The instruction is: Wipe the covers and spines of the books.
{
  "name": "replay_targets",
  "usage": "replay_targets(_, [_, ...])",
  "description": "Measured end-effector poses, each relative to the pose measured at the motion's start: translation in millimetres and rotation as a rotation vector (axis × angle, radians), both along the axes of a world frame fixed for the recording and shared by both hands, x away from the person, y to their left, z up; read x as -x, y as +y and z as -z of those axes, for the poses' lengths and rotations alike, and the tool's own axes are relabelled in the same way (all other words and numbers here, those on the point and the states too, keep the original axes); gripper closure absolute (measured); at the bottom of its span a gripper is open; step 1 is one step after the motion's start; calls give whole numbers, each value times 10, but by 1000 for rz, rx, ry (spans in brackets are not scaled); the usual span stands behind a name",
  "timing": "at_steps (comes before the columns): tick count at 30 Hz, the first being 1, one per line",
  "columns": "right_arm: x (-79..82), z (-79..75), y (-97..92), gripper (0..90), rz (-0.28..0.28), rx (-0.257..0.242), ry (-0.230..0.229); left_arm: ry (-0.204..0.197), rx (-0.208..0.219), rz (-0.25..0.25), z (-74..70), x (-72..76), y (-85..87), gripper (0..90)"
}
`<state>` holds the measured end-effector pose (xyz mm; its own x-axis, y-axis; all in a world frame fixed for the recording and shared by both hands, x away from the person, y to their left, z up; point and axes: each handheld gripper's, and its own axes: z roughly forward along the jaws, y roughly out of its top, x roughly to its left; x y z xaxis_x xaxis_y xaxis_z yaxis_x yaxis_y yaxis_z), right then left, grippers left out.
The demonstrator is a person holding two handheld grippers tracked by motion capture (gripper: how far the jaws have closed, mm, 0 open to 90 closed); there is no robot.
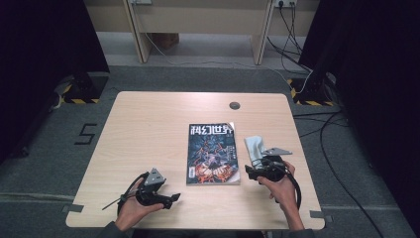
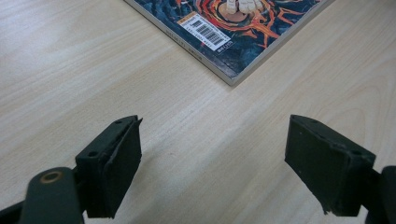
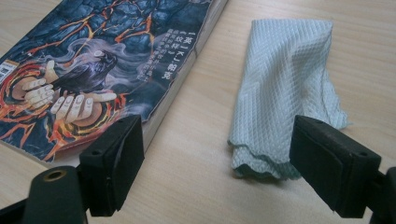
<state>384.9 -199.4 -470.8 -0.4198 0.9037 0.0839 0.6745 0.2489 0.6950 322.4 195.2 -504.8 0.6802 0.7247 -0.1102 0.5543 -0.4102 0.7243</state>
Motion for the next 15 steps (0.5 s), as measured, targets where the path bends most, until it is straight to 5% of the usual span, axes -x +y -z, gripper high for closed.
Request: replay_targets(15, [292, 29, 50, 175, -56, 12, -31, -3, -8, 11, 5, 20, -12, 180])
